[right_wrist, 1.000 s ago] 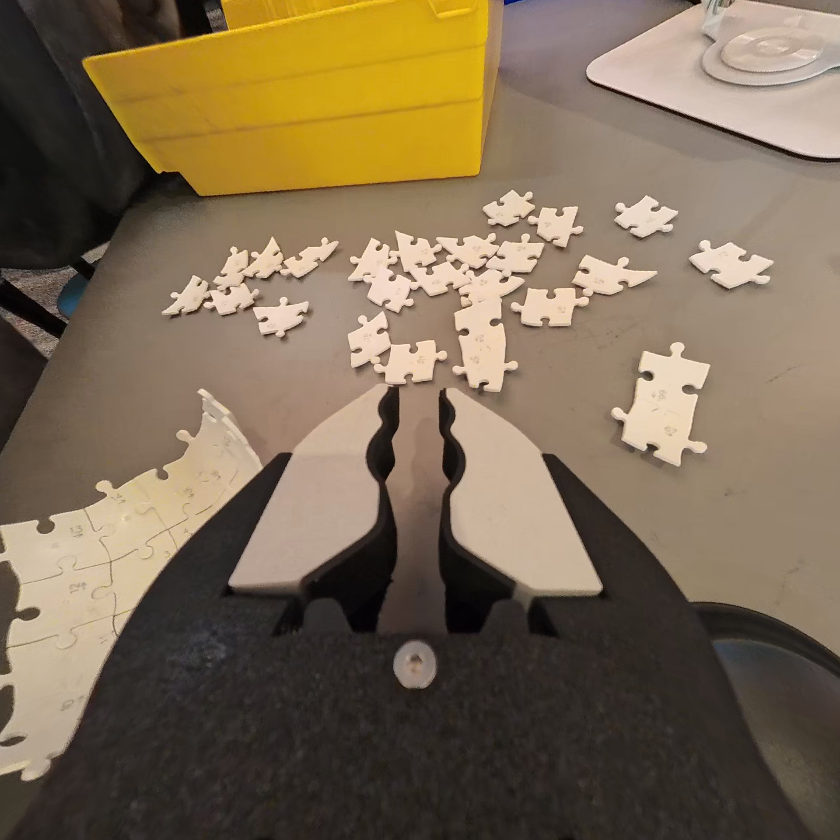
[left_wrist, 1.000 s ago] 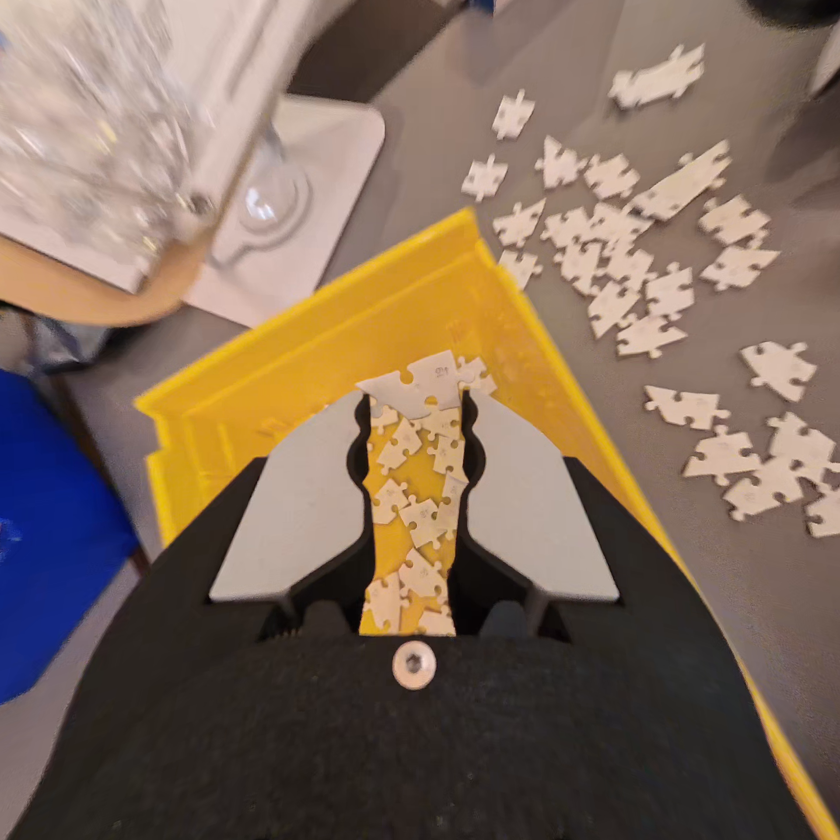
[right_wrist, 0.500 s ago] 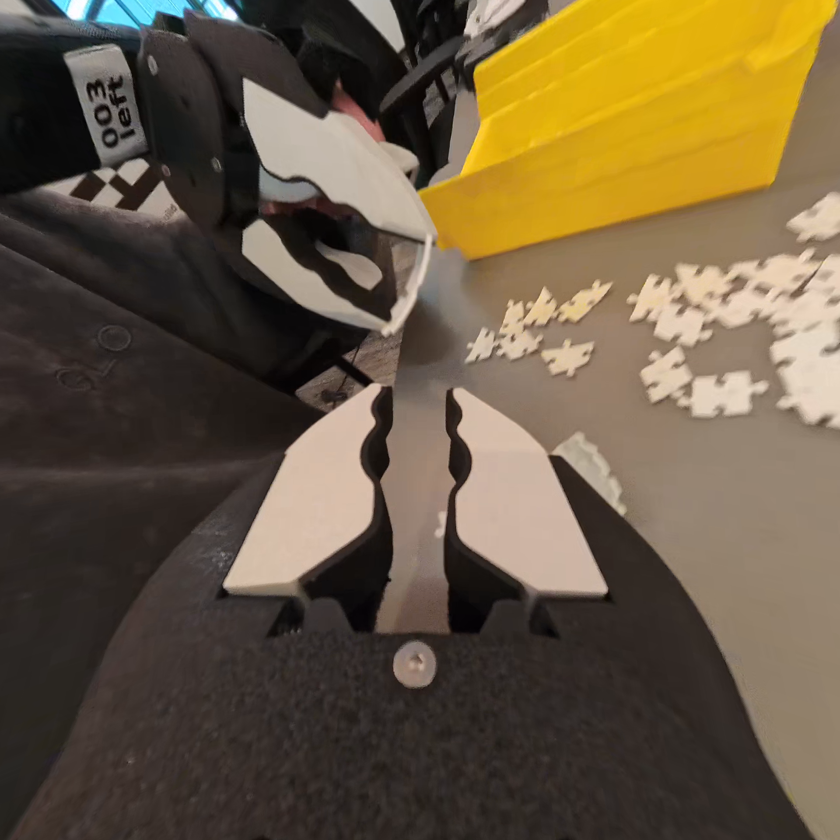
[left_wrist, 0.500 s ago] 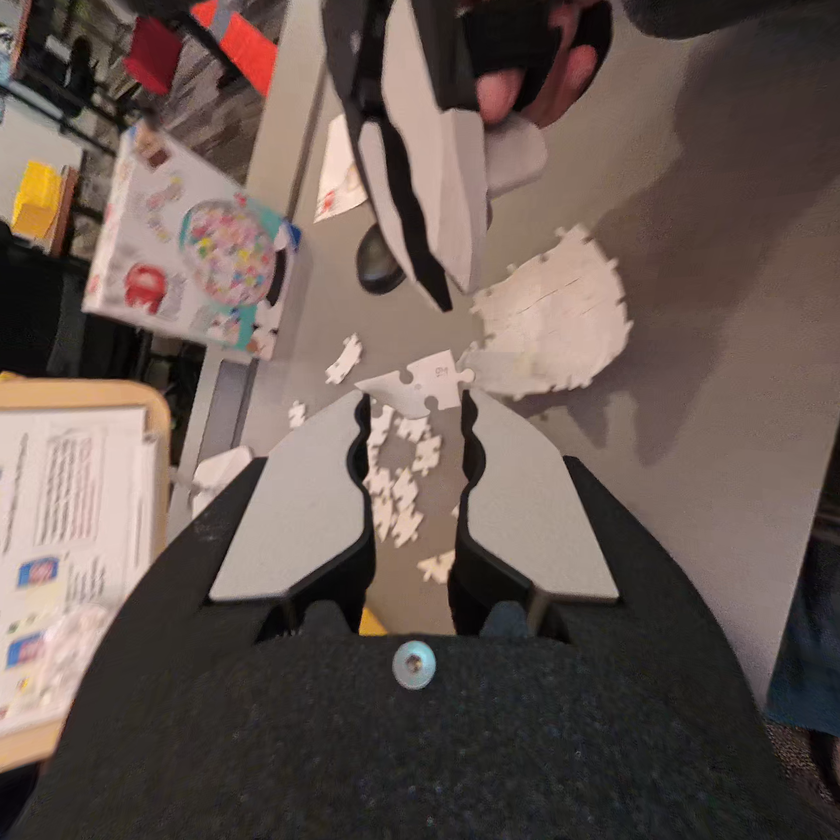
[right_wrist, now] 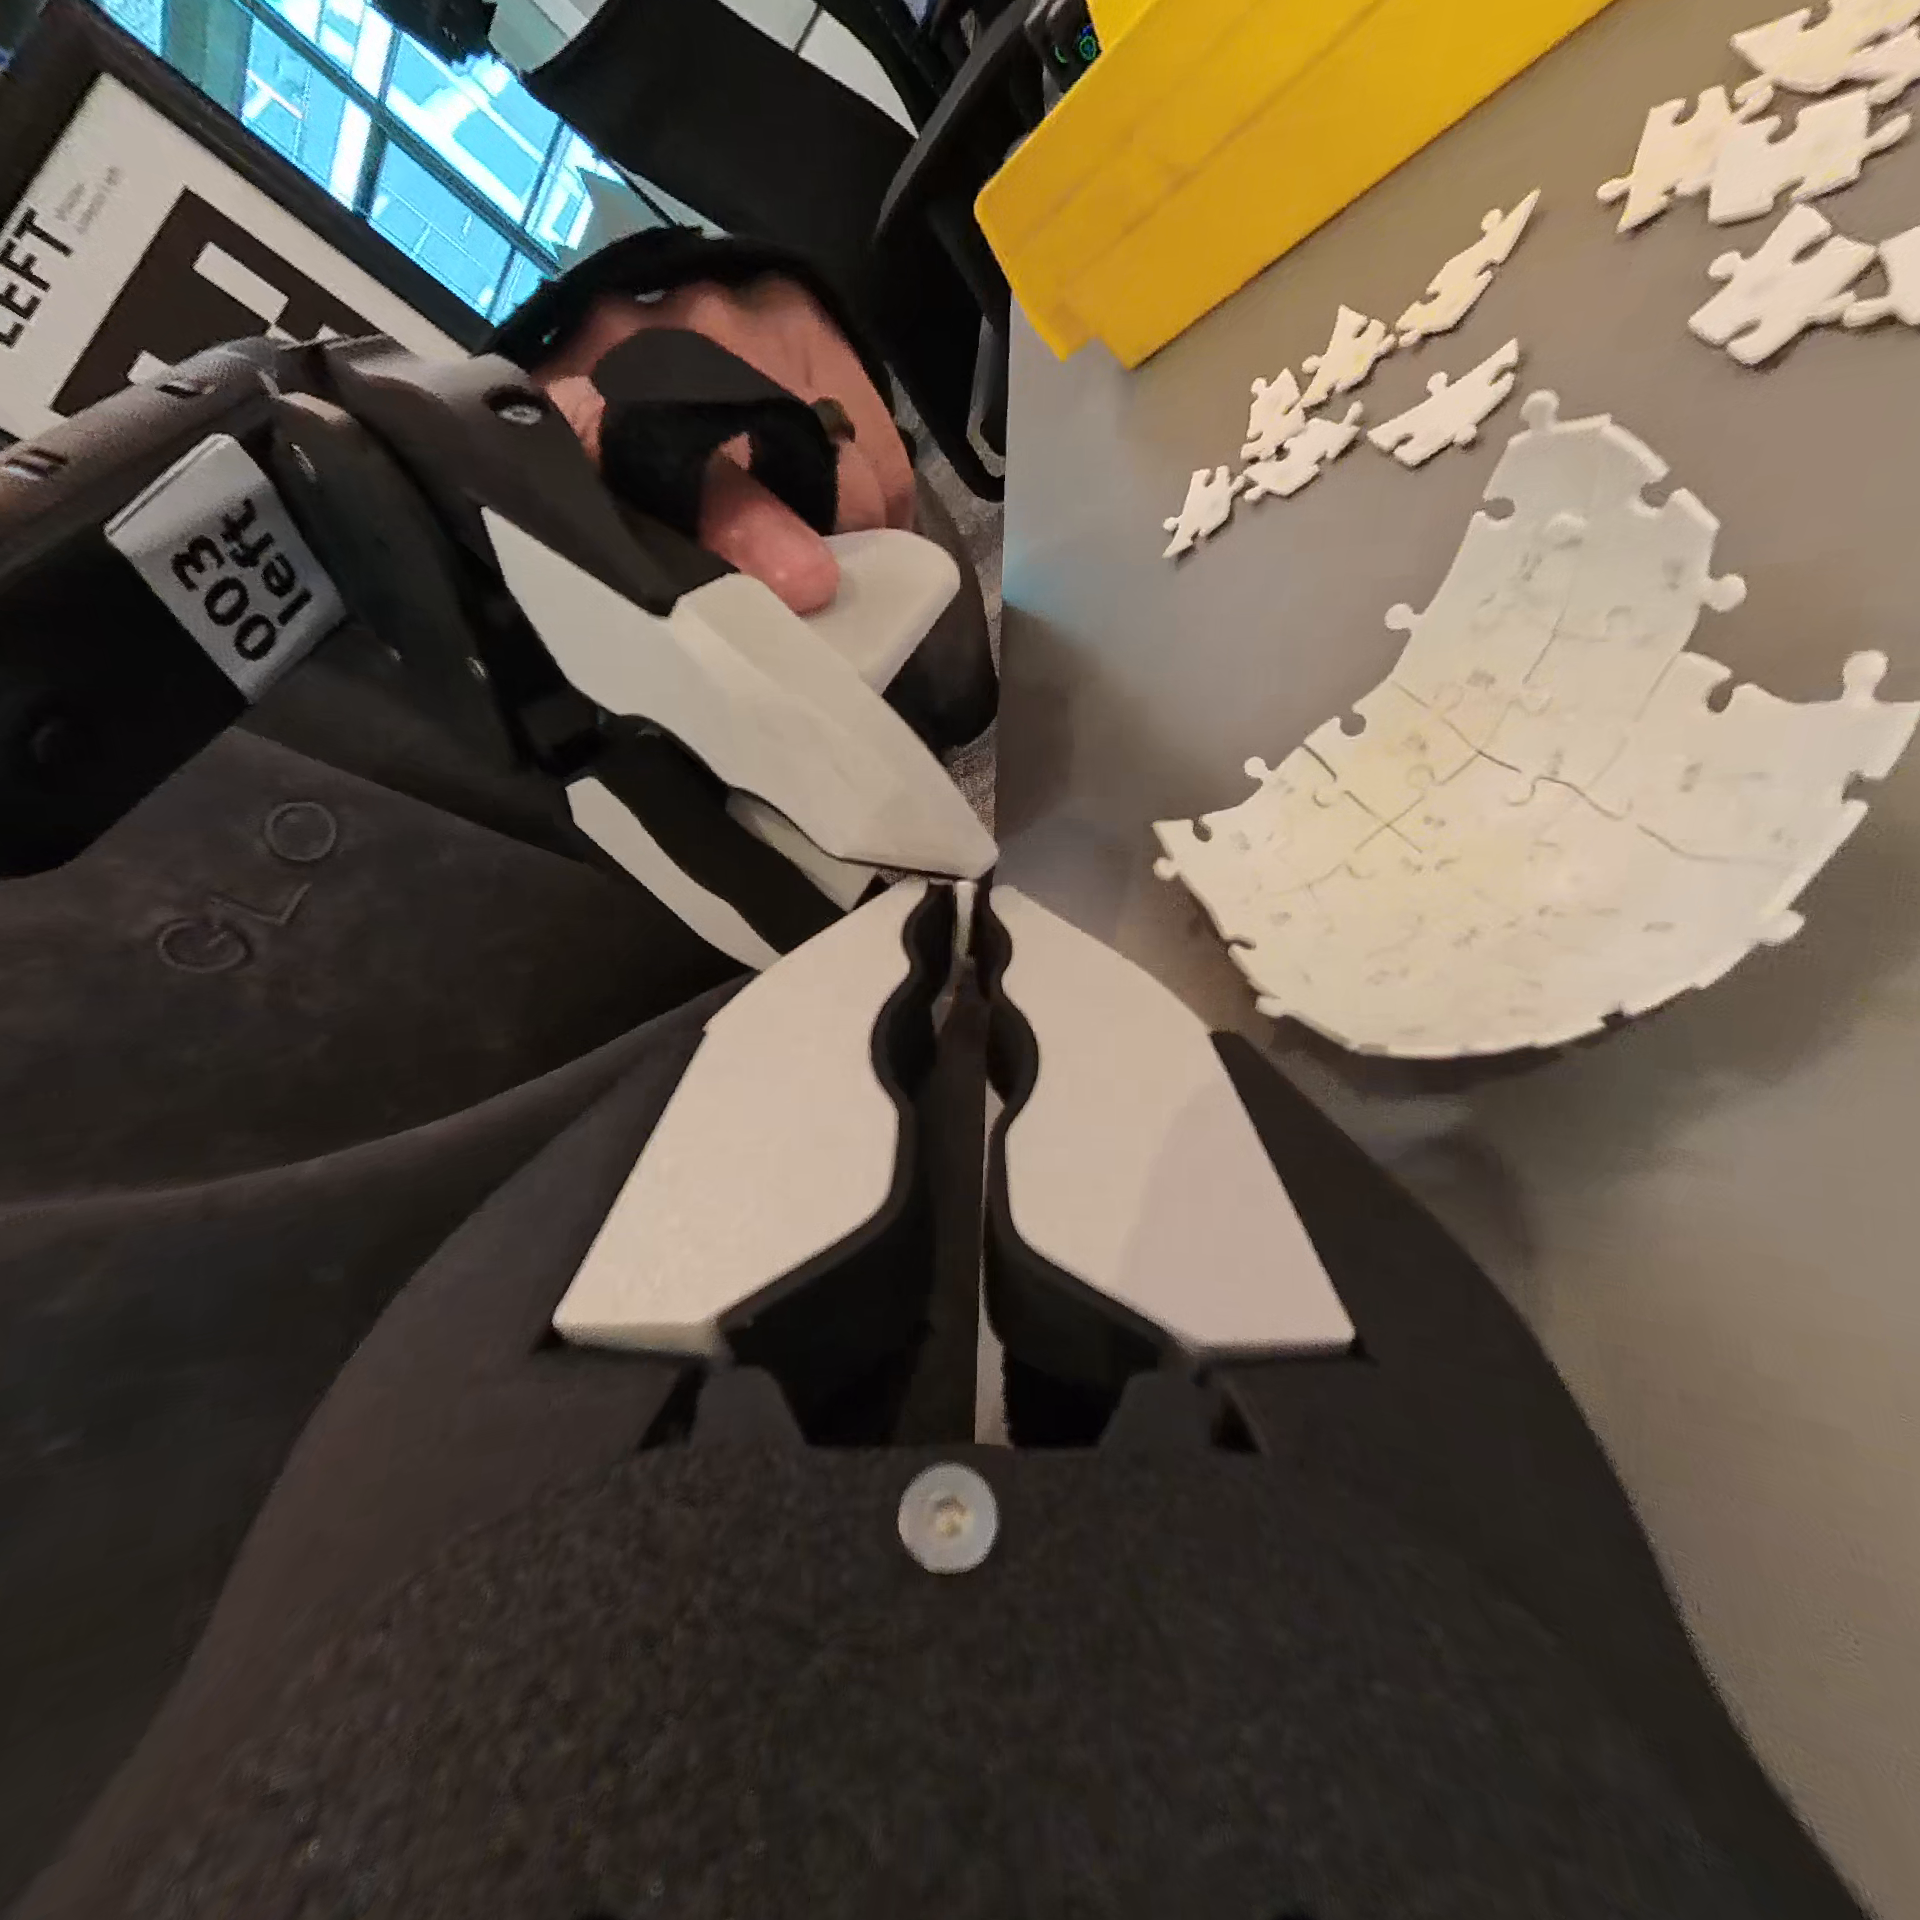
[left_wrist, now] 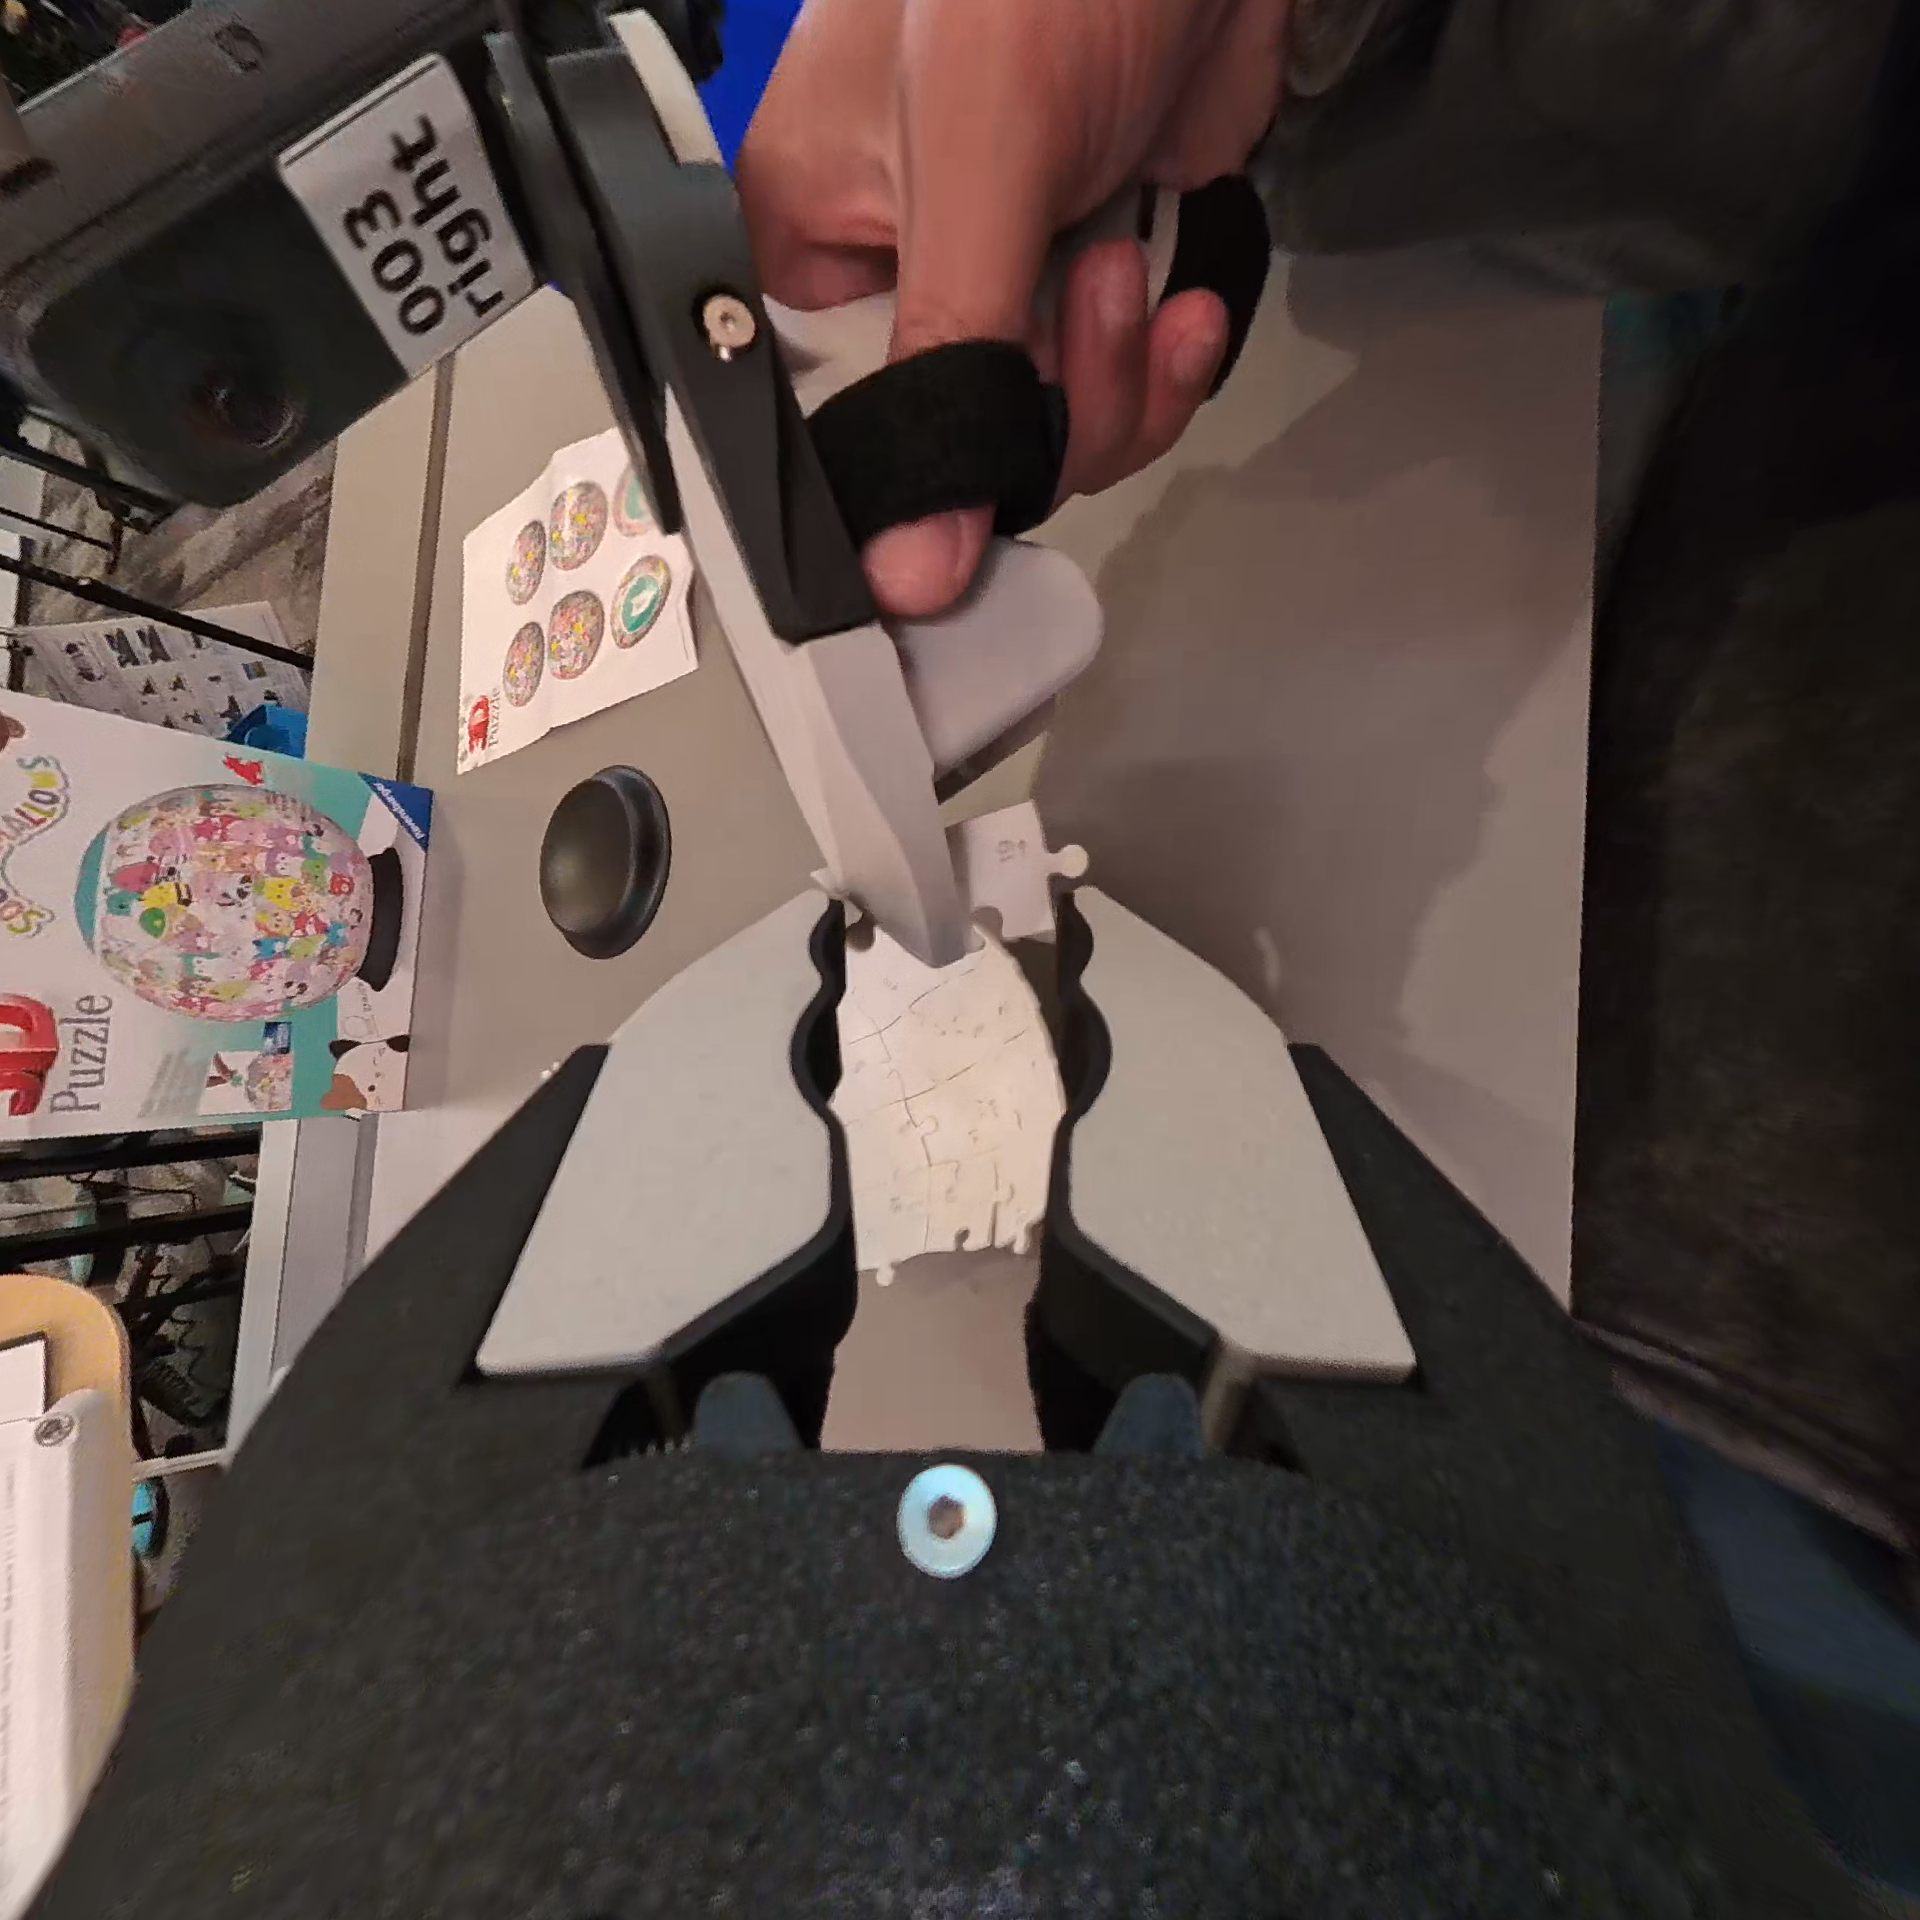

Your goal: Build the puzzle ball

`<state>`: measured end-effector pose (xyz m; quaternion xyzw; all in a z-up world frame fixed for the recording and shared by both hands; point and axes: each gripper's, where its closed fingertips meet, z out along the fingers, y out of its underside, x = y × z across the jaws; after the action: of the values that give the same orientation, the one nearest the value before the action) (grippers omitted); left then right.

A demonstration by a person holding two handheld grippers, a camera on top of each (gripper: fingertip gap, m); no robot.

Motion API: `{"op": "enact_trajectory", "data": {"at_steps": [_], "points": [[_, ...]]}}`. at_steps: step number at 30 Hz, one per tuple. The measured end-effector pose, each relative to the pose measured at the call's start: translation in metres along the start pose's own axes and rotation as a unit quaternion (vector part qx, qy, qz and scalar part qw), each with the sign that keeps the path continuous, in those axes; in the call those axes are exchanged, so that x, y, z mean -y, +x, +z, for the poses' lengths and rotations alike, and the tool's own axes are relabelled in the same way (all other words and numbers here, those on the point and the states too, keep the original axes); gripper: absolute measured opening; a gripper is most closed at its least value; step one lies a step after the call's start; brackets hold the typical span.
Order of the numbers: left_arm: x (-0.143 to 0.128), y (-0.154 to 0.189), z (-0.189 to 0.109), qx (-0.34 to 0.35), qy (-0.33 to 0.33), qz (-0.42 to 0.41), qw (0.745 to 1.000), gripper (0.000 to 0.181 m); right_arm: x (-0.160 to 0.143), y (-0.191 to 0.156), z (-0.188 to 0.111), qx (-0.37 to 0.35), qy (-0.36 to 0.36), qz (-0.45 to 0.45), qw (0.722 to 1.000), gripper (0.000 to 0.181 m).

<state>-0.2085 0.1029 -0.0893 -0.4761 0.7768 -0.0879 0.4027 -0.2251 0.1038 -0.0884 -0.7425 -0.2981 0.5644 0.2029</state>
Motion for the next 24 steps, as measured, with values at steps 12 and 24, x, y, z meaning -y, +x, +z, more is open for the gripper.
{"op": "enact_trajectory", "data": {"at_steps": [12,24], "points": [[-0.098,-0.046,-0.012,0.018,0.011,-0.362,0.932,0.051,0.053,0.038,-0.024,-0.076,0.038,-0.140,0.986,0.003],[-0.136,-0.051,0.039,-0.112,0.010,-0.493,0.863,0.051,0.073,0.095,0.011,0.030,-0.010,-0.129,0.991,0.003]]}}
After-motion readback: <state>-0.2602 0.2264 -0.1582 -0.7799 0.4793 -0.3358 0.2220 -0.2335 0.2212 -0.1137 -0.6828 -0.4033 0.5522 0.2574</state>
